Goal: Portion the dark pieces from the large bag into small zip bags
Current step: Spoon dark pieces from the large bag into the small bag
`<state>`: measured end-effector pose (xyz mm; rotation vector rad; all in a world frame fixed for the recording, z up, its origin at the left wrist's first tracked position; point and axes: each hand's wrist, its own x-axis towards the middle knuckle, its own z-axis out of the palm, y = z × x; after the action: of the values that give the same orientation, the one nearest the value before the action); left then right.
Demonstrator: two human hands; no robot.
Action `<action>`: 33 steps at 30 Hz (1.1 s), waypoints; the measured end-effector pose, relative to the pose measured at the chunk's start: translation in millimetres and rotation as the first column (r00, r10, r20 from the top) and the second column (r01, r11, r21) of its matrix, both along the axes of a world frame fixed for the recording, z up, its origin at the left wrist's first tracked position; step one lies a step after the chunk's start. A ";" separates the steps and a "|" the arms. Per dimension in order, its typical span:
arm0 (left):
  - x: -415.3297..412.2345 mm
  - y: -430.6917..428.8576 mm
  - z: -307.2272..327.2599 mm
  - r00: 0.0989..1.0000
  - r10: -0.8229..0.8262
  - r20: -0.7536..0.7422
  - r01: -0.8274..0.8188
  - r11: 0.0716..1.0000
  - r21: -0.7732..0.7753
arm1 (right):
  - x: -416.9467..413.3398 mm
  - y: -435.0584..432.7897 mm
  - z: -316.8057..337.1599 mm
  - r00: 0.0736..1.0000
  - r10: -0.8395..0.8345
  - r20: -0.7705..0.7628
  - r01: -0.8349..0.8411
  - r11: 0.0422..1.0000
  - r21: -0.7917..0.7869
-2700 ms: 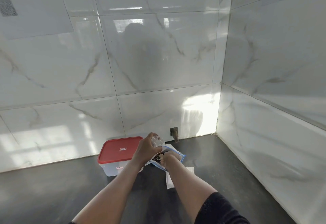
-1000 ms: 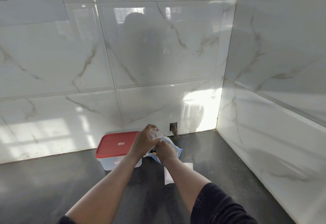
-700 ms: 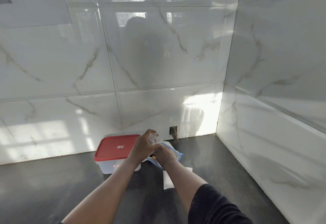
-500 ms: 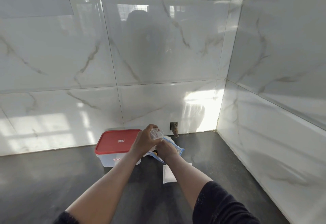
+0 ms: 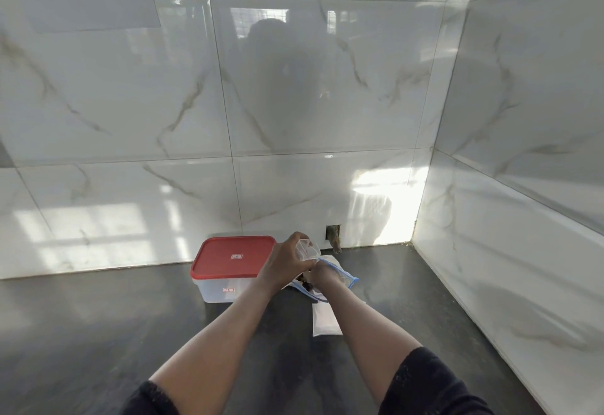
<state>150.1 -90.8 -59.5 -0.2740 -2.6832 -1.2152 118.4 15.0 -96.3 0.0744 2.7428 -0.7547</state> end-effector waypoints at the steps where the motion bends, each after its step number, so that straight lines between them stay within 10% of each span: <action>1: -0.1 0.3 -0.3 1.000 -0.003 -0.003 0.003 1.000 0.001 | -1.2 -1.0 -1.1 0.998 -0.052 0.044 0.057 0.992 -0.117; 9: -3.0 -3.0 3.1 1.000 0.000 -0.016 0.000 1.000 0.018 | -0.9 -4.0 6.1 0.836 -0.322 0.444 0.548 0.527 -0.649; 17: -4.8 -5.9 1.6 1.000 0.004 -0.014 -0.004 1.000 0.029 | -11.9 -20.6 -11.0 0.932 -0.309 0.191 0.363 0.819 -0.445; 25: -4.3 -10.1 1.2 1.000 0.010 -0.025 -0.010 1.000 0.017 | -15.4 -24.1 -13.1 0.825 -0.361 0.435 0.563 0.460 -0.687; 31: -3.4 -9.5 1.8 1.000 0.014 -0.026 -0.013 1.000 0.015 | -3.1 -15.3 0.4 0.856 -0.285 0.432 0.517 0.461 -0.721; 33: -3.9 -9.8 1.0 1.000 0.011 -0.027 -0.011 1.000 0.012 | -2.0 -14.6 -1.4 0.819 -0.307 0.485 0.566 0.290 -0.772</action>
<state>146.3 -100.6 -58.5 -0.2715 -2.6501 -1.2156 116.4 0.5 -97.7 0.6704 1.6800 -2.1229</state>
